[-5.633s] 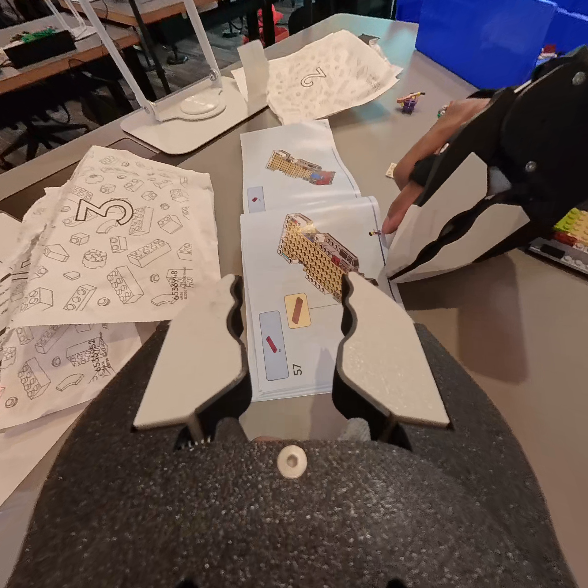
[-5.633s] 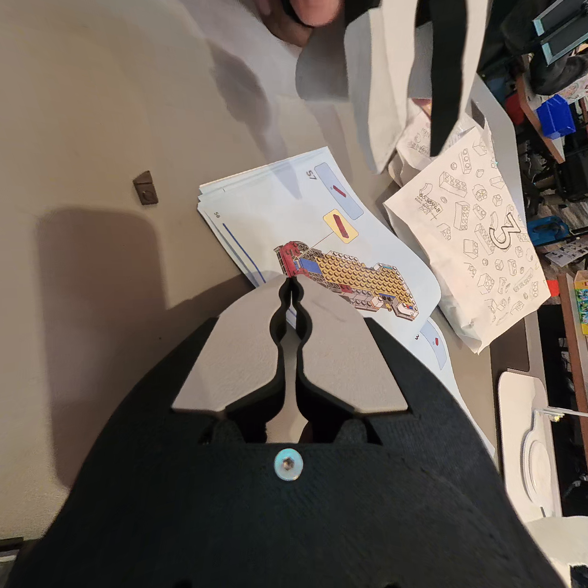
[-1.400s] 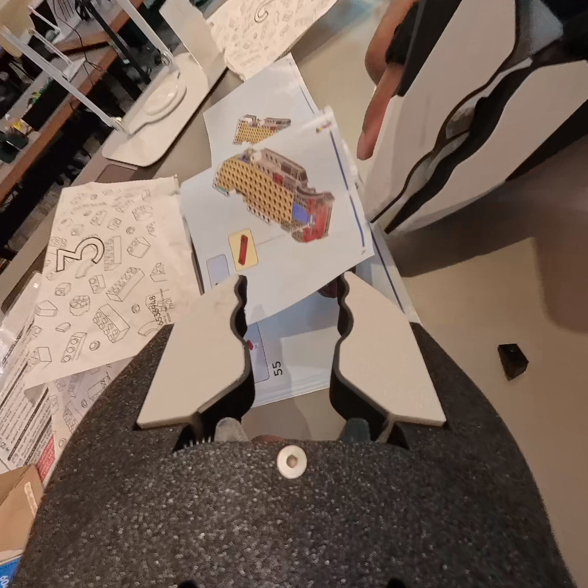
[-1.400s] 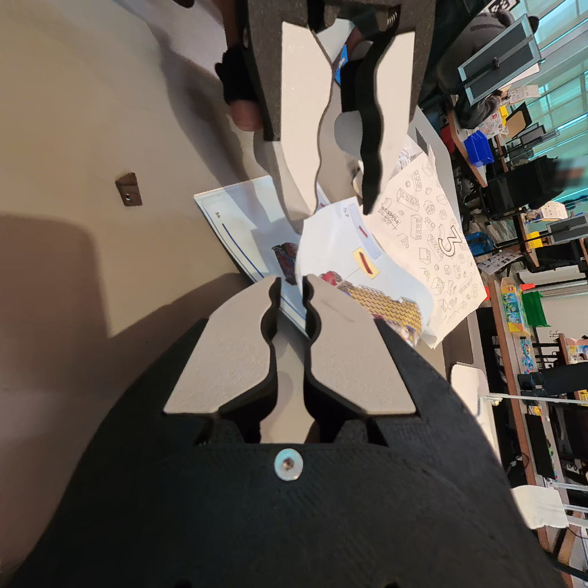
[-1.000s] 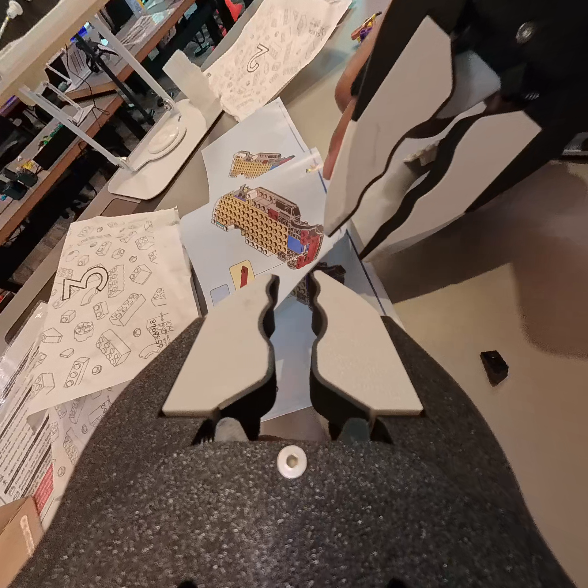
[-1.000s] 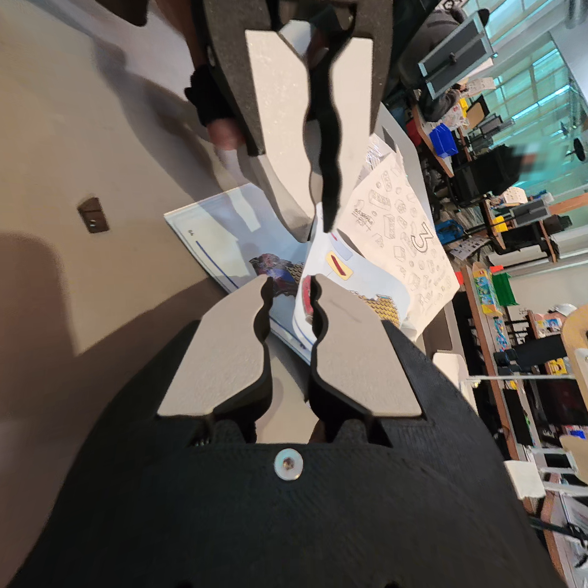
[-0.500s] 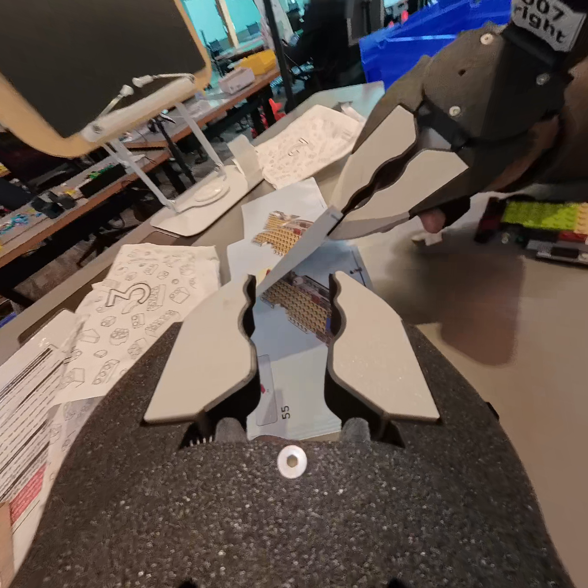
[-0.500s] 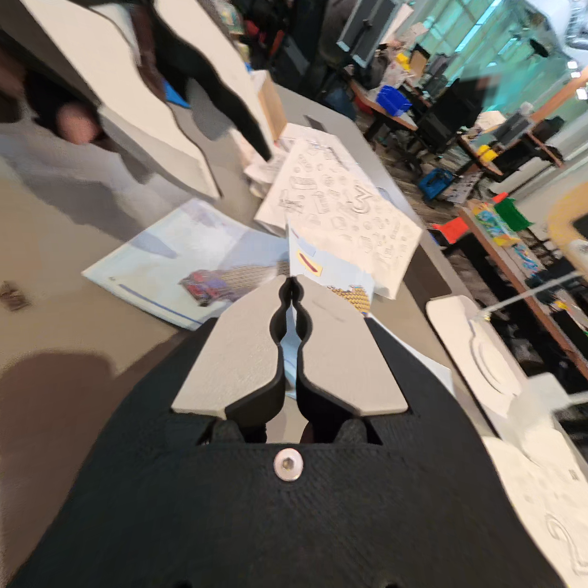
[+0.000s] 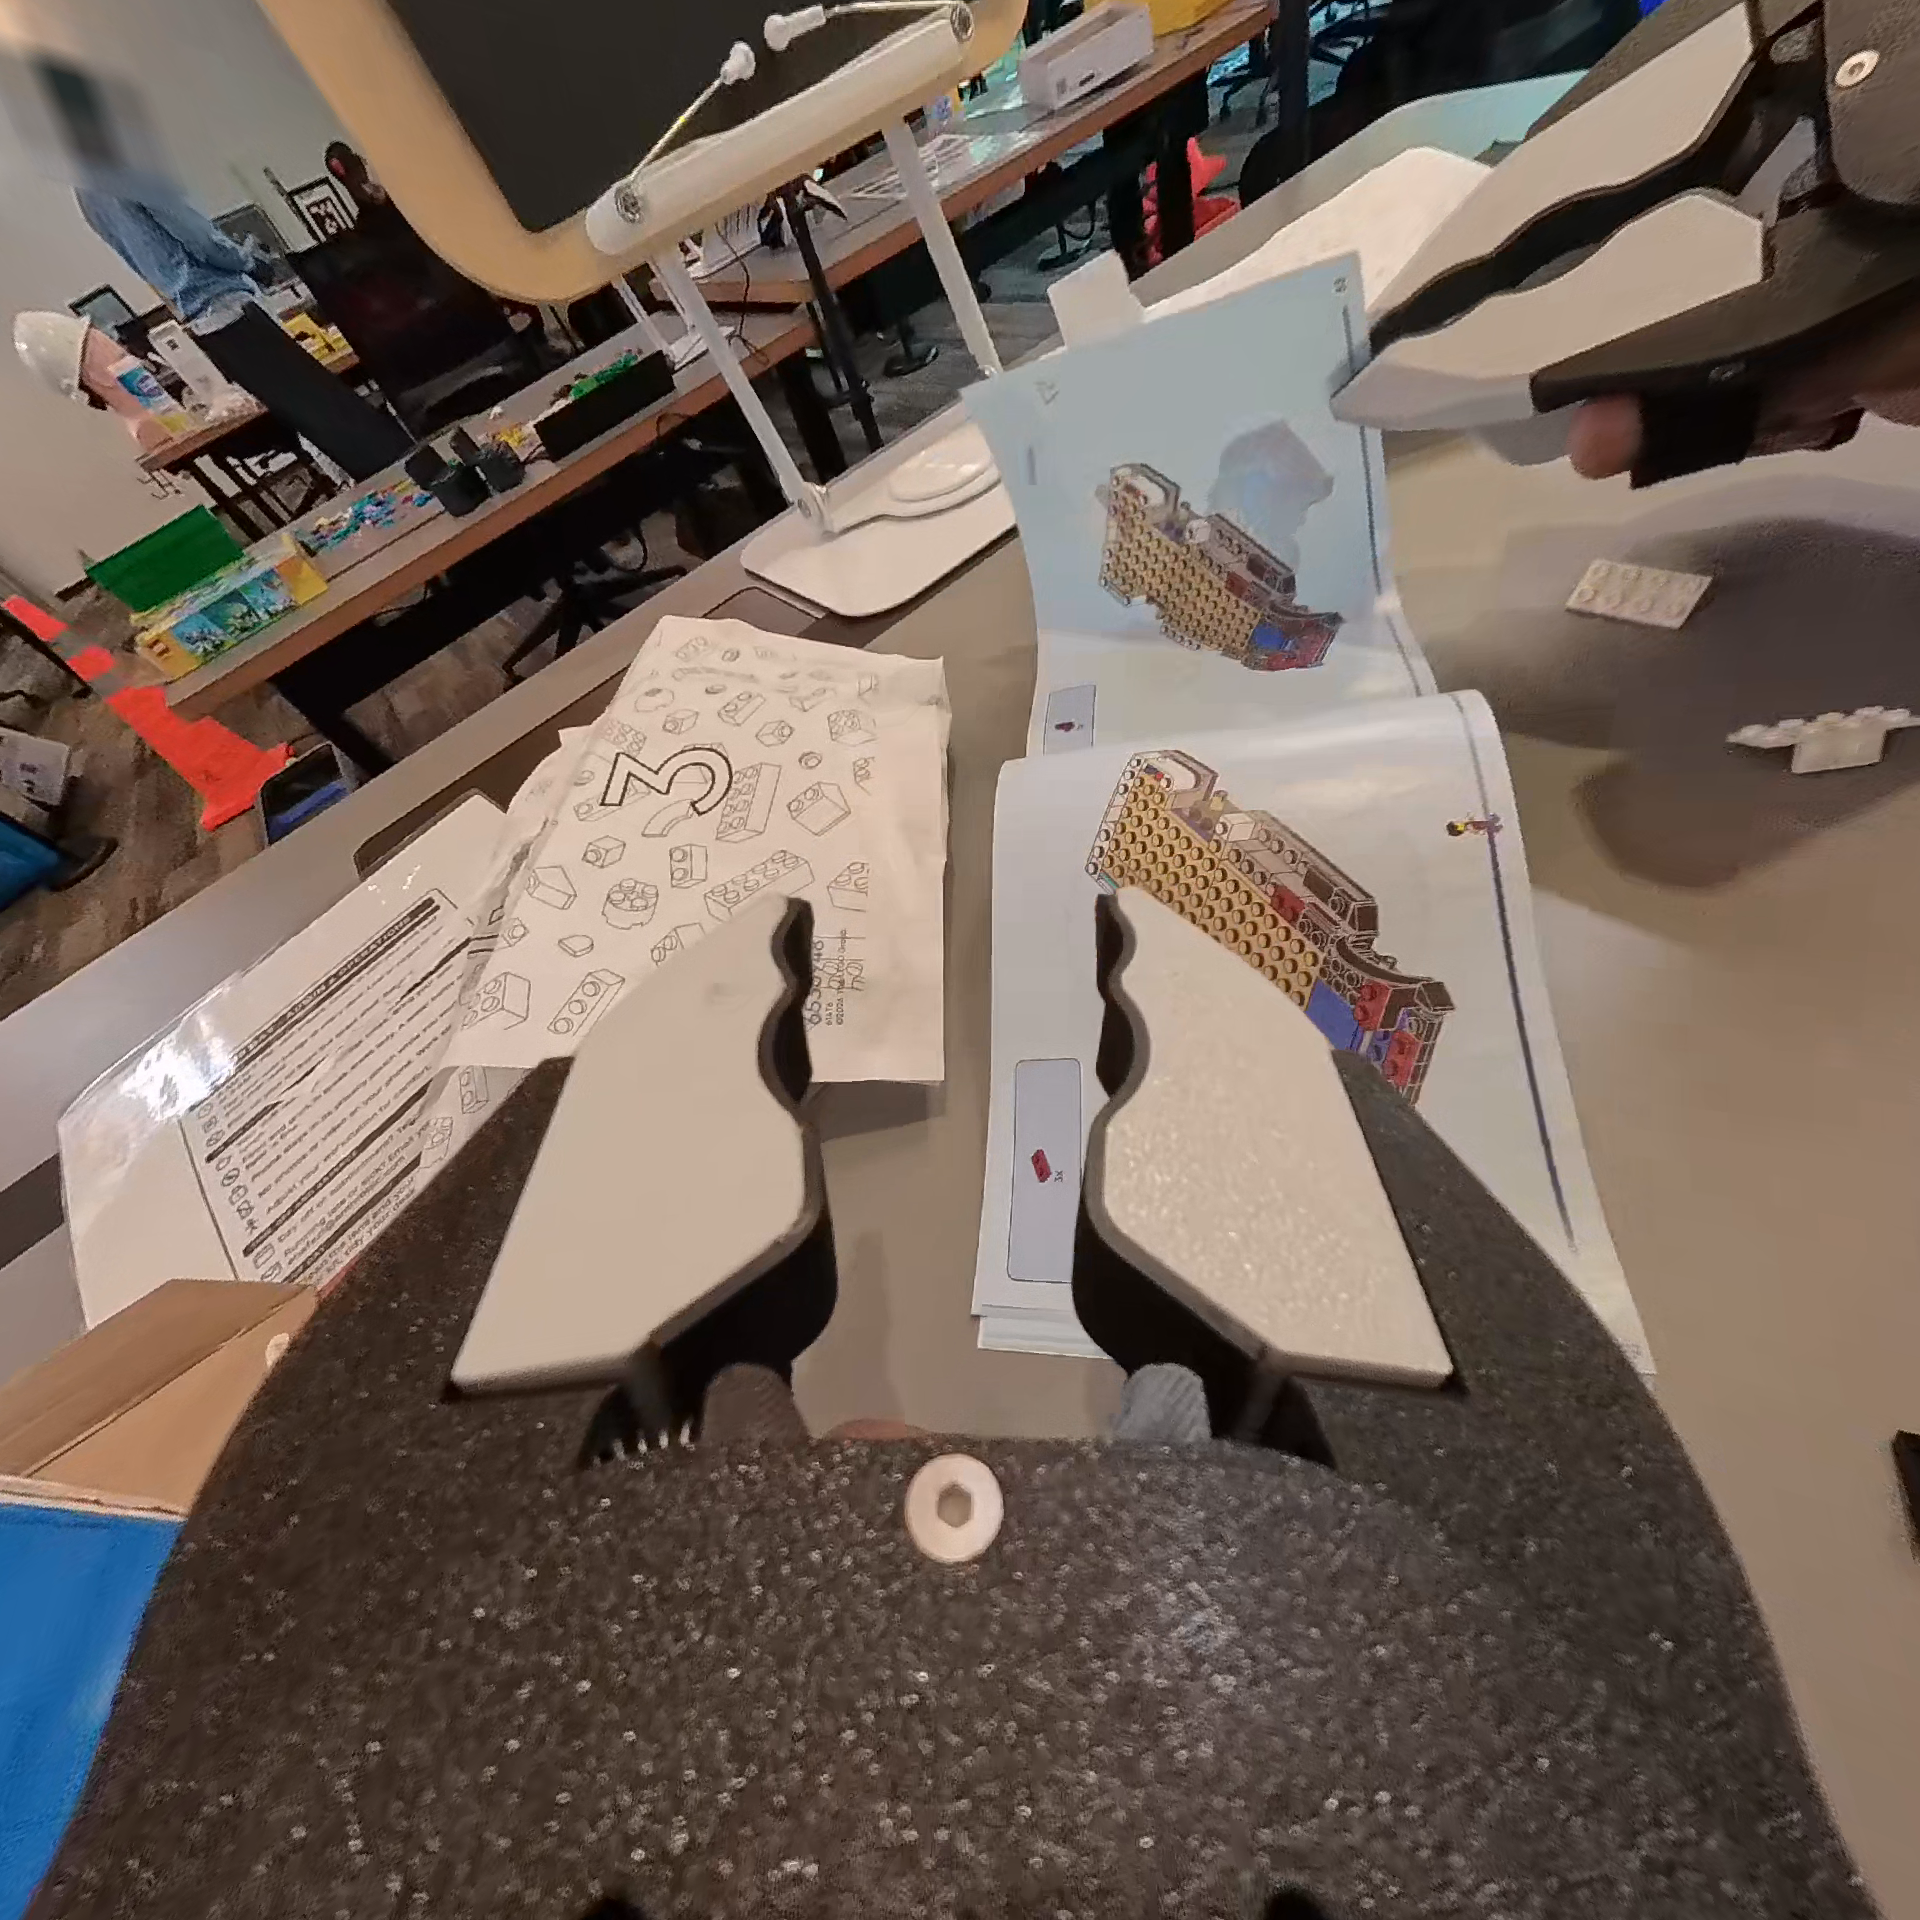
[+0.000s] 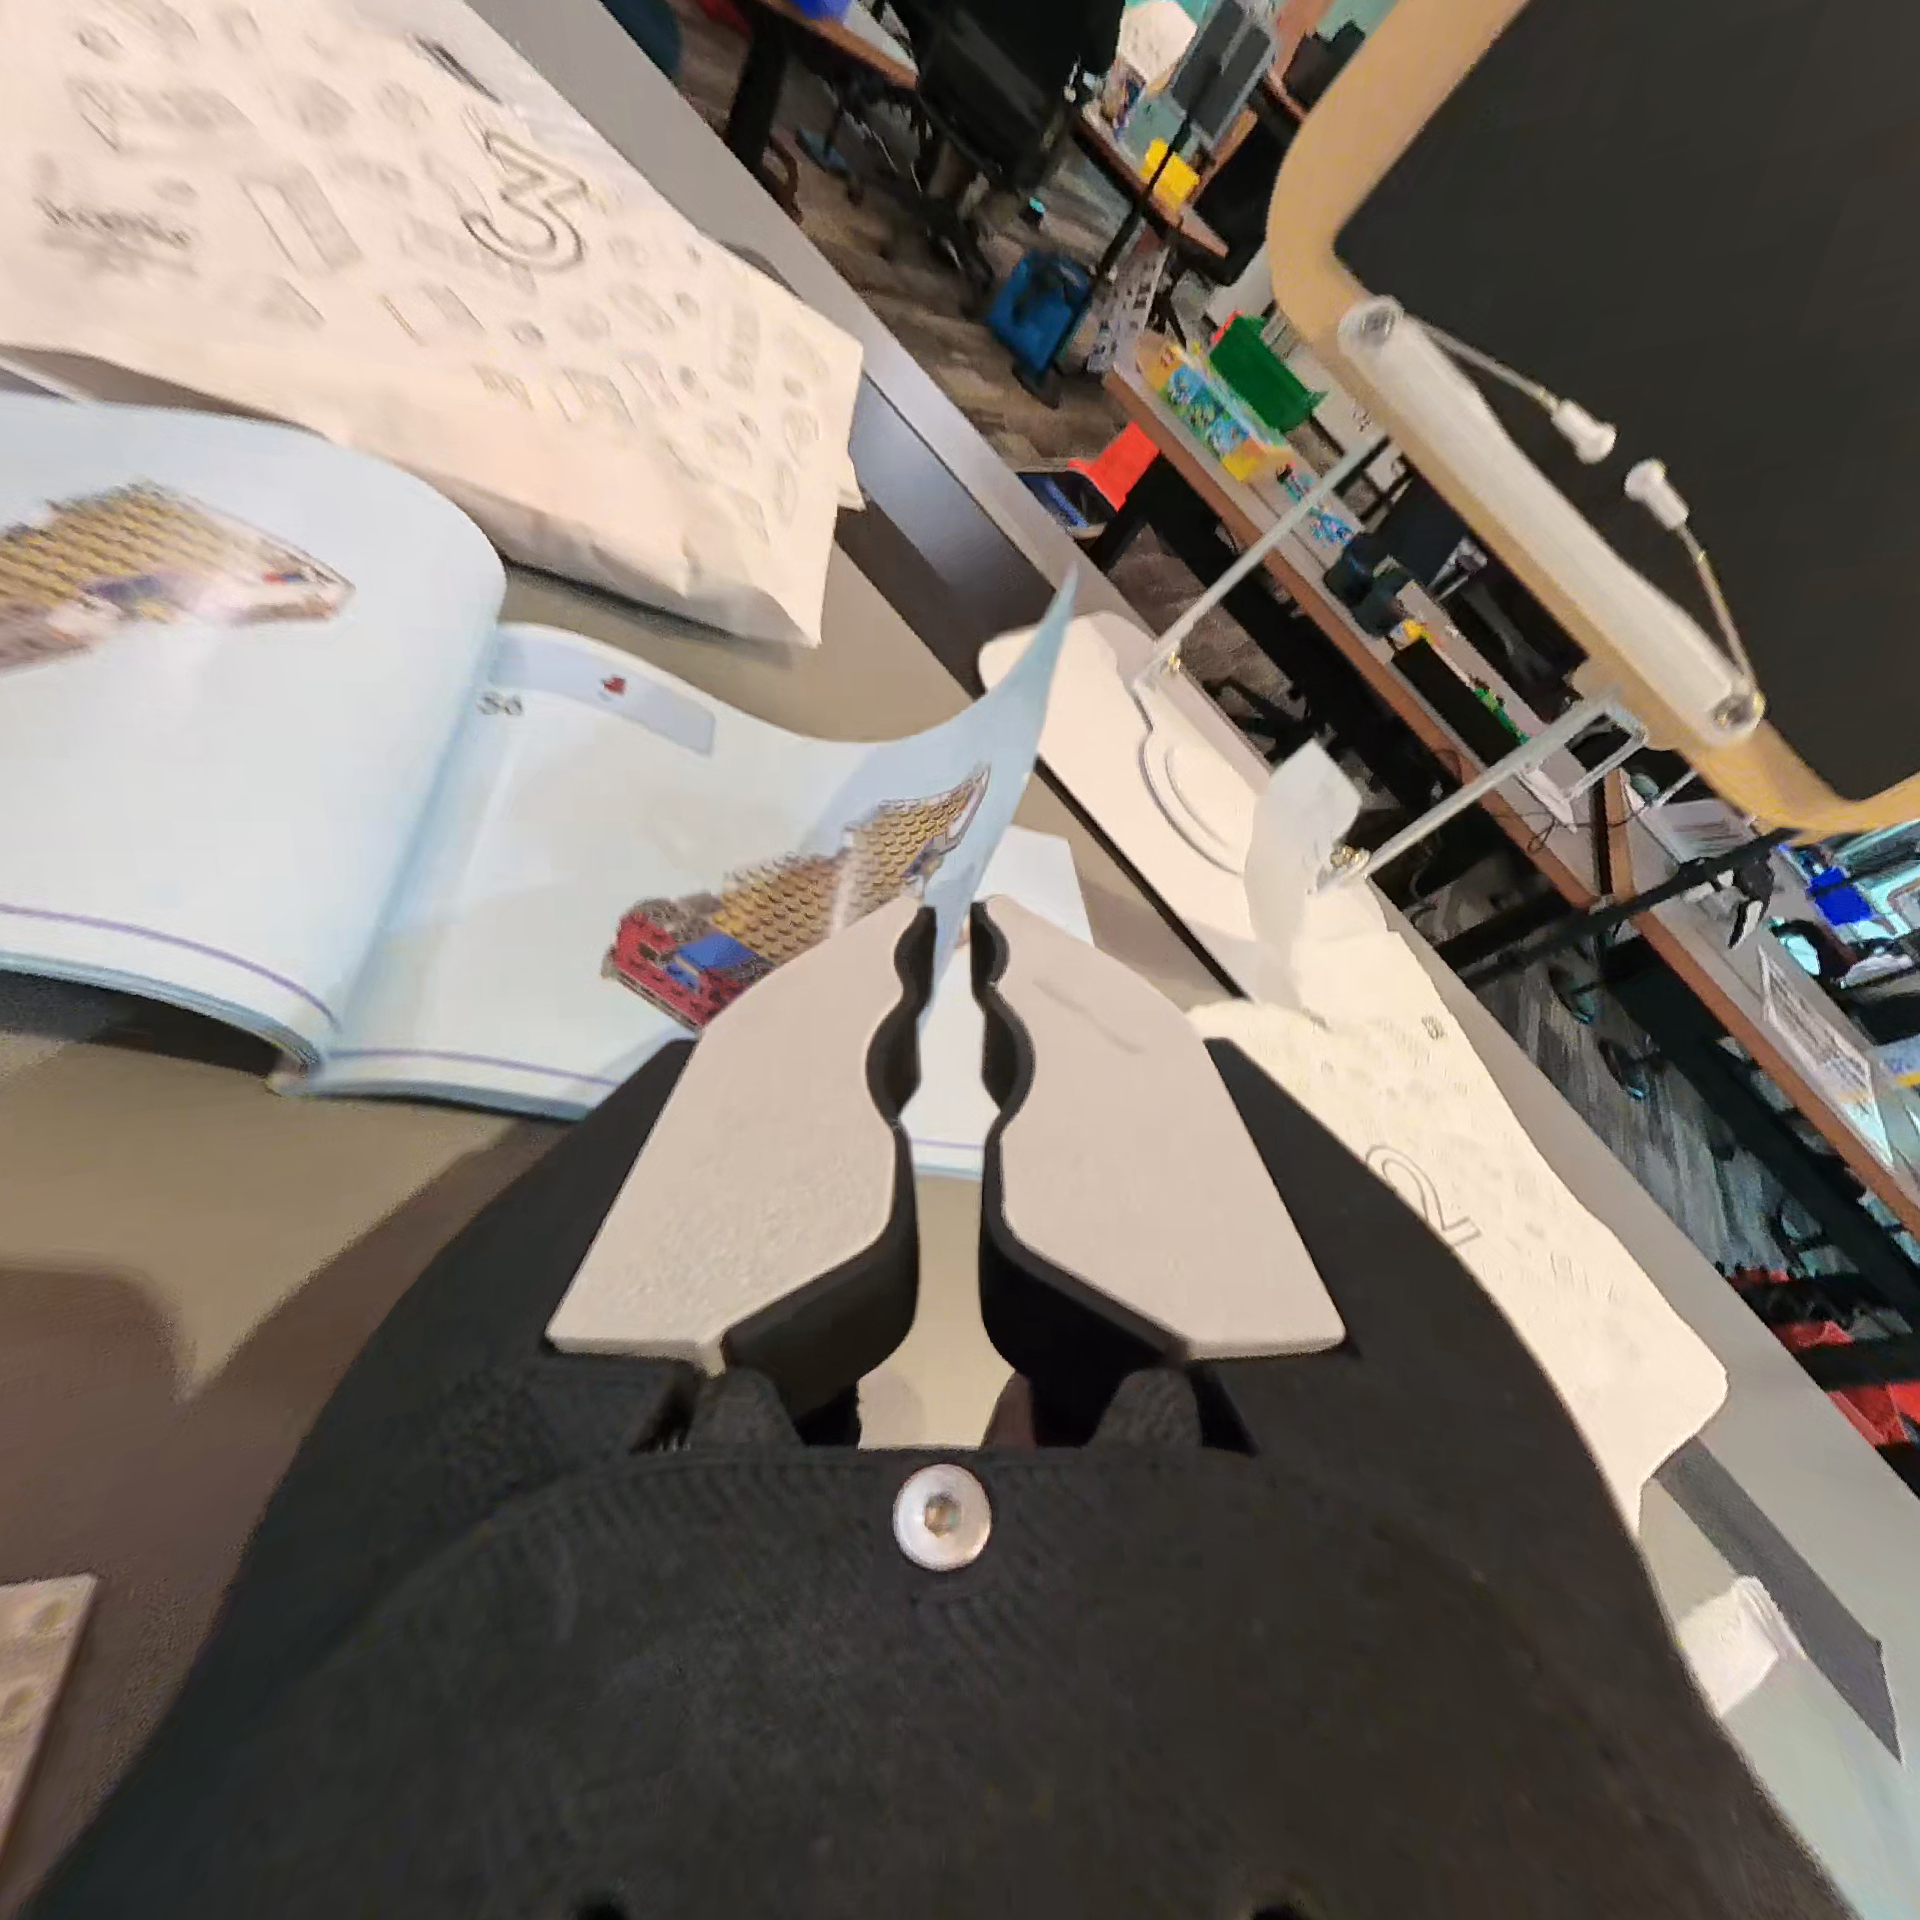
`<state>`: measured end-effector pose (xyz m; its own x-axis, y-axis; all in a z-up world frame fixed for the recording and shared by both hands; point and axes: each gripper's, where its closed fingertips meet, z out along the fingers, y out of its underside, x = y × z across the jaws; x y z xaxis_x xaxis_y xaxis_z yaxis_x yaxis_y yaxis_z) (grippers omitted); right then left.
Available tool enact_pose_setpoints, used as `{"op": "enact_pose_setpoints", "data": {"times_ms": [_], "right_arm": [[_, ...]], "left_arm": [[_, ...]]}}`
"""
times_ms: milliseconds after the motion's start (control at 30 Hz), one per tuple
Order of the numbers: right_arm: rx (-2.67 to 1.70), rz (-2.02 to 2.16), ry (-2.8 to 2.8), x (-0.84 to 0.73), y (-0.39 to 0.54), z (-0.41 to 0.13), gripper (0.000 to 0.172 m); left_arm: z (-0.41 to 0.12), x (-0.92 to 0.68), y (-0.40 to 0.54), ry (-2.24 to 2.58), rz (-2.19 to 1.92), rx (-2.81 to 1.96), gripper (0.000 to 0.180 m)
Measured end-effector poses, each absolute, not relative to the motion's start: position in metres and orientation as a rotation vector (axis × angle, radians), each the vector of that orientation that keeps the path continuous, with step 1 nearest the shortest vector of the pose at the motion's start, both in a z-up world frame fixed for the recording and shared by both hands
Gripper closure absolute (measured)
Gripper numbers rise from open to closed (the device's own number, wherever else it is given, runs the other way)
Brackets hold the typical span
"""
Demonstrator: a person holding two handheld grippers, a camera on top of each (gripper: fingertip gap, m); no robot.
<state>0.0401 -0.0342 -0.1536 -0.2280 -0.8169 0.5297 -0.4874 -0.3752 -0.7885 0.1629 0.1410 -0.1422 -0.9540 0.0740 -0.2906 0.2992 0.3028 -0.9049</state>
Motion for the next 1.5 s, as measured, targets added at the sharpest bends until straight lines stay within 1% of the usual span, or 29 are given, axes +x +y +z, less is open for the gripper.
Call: {"op": "enact_pose_setpoints", "data": {"times_ms": [167,400,500,600,700,867,967,1033,1100,1133,1233,1300,1500], "right_arm": [[-1.778,-1.630,1.603,0.023,-0.051,-0.166,0.163],[-1.772,-1.584,1.641,-0.002,-0.059,-0.167,0.162],[-1.815,-1.499,1.588,-0.013,-0.045,-0.169,0.162],[-1.905,-1.267,1.455,-0.026,-0.011,-0.179,0.158],[-1.958,-1.032,1.263,-0.048,0.032,-0.184,0.148],[-1.976,-0.753,1.059,-0.087,0.081,-0.186,0.135],[-1.971,-0.600,1.017,-0.107,0.099,-0.190,0.123],[-1.948,-0.530,0.980,-0.113,0.110,-0.191,0.111],[-1.956,-0.468,0.970,-0.116,0.115,-0.195,0.099],[-1.958,-0.450,0.969,-0.116,0.116,-0.196,0.097],[-1.960,-0.392,0.987,-0.117,0.122,-0.199,0.098],[-1.993,-0.369,1.001,-0.119,0.128,-0.204,0.099],[-1.998,-0.465,1.154,-0.126,0.135,-0.209,0.104]], "left_arm": [[-0.144,0.166,0.142,2.380,-1.692,0.328,0.128],[-0.149,0.167,0.142,2.391,-1.654,0.337,0.128],[-0.151,0.165,0.142,2.398,-1.642,0.351,0.128],[-0.156,0.158,0.142,2.441,-1.628,0.388,0.125],[-0.164,0.143,0.144,2.500,-1.578,0.486,0.116],[-0.163,0.114,0.149,2.532,-1.562,0.630,0.115],[-0.160,0.091,0.164,2.581,-1.558,0.591,0.115],[-0.159,0.065,0.177,2.594,-1.542,0.524,0.115],[-0.157,0.019,0.191,2.677,-1.632,0.508,0.120],[-0.158,-0.009,0.197,2.750,-1.694,0.518,0.120],[-0.165,-0.075,0.209,2.932,-1.766,0.578,0.117],[-0.175,-0.102,0.210,3.015,-1.704,0.615,0.113],[-0.201,-0.146,0.205,3.150,-1.505,0.703,0.113]]}}
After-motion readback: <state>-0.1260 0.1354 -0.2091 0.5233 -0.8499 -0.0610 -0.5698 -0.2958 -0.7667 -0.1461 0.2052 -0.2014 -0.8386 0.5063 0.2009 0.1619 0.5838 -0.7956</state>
